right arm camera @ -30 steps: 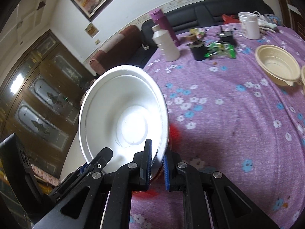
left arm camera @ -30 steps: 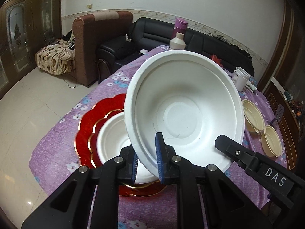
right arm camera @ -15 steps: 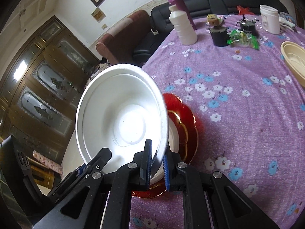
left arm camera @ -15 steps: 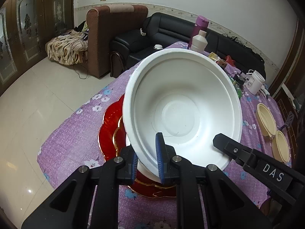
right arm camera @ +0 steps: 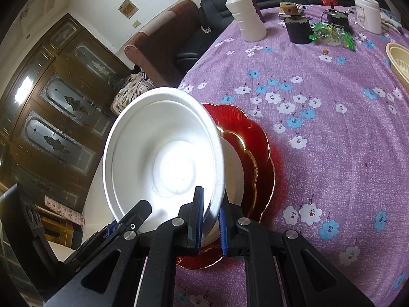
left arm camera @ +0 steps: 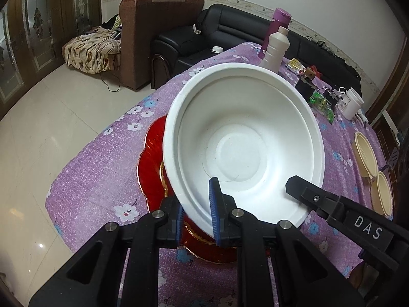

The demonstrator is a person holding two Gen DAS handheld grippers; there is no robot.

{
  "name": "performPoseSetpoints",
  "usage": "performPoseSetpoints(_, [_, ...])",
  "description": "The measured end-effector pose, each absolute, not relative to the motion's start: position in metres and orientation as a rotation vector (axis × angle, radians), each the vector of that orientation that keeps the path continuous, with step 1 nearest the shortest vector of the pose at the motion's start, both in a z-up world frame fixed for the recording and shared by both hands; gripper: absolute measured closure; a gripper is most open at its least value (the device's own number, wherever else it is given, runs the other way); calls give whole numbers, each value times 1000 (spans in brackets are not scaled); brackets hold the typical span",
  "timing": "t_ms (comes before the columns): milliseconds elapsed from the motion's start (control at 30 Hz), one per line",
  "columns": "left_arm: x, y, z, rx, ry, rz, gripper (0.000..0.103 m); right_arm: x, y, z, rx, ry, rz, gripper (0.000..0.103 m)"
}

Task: Organize plates and bowls
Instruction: 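Lower the second white bowl into the first bowl on the red plates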

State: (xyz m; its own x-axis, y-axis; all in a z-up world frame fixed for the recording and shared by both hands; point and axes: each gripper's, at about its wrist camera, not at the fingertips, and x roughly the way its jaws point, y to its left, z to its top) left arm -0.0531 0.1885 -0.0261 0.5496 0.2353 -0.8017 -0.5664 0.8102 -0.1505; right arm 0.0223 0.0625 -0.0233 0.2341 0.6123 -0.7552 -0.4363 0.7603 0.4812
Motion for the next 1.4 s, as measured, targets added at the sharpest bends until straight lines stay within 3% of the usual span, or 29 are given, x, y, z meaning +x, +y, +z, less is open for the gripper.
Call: performPoseSetpoints(1400, [-55,190,-31,-435,887,488,87,24,63,-26,184,1154,725,89])
